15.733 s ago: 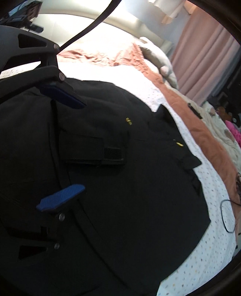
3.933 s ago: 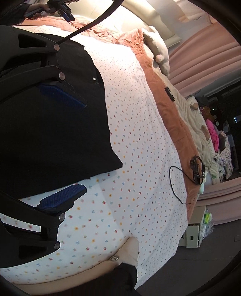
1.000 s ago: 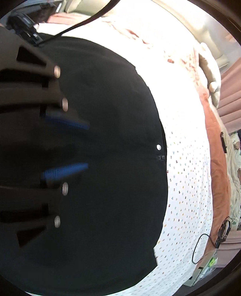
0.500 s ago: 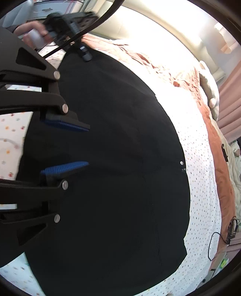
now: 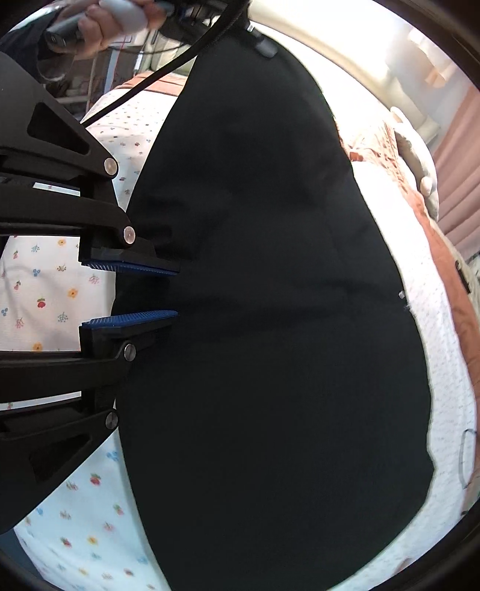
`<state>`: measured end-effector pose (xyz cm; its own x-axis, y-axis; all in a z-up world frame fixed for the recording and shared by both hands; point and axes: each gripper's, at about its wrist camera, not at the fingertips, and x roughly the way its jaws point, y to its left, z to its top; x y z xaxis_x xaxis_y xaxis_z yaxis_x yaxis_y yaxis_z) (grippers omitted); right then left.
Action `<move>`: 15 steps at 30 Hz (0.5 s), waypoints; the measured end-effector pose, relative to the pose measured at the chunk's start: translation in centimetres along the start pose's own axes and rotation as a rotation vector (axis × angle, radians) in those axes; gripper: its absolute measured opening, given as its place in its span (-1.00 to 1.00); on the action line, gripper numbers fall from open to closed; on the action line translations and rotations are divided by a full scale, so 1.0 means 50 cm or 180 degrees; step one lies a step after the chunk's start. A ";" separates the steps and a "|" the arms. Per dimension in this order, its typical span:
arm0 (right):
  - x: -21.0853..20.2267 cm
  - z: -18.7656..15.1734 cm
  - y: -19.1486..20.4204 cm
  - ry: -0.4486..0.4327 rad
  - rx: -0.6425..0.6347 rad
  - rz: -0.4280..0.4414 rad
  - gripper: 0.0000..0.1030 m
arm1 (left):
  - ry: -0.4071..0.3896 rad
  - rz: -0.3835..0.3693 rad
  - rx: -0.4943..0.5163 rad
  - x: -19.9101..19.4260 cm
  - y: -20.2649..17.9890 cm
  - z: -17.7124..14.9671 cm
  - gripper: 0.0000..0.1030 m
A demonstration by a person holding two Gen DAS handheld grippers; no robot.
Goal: Fold large clothes
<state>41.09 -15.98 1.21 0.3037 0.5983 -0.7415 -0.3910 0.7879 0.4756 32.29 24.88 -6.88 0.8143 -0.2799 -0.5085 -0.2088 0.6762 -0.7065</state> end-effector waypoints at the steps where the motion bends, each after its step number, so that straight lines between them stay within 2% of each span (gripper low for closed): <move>1: 0.007 -0.001 -0.008 0.0015 0.0023 0.0023 -0.69 | 0.0011 -0.0017 0.0054 0.003 -0.018 0.001 -0.74; 6: 0.010 0.001 -0.038 0.0023 0.0106 0.0150 -0.69 | 0.0072 -0.0058 0.0337 0.016 -0.114 0.008 -0.74; 15: -0.074 0.005 -0.100 -0.0150 0.0227 0.0444 -0.68 | 0.0184 -0.0088 0.0738 0.058 -0.259 -0.001 -0.74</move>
<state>42.12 -22.10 1.71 0.2920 0.7074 -0.6436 -0.3700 0.7041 0.6061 37.34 15.29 0.78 0.7842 -0.3345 -0.5226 -0.0515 0.8043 -0.5920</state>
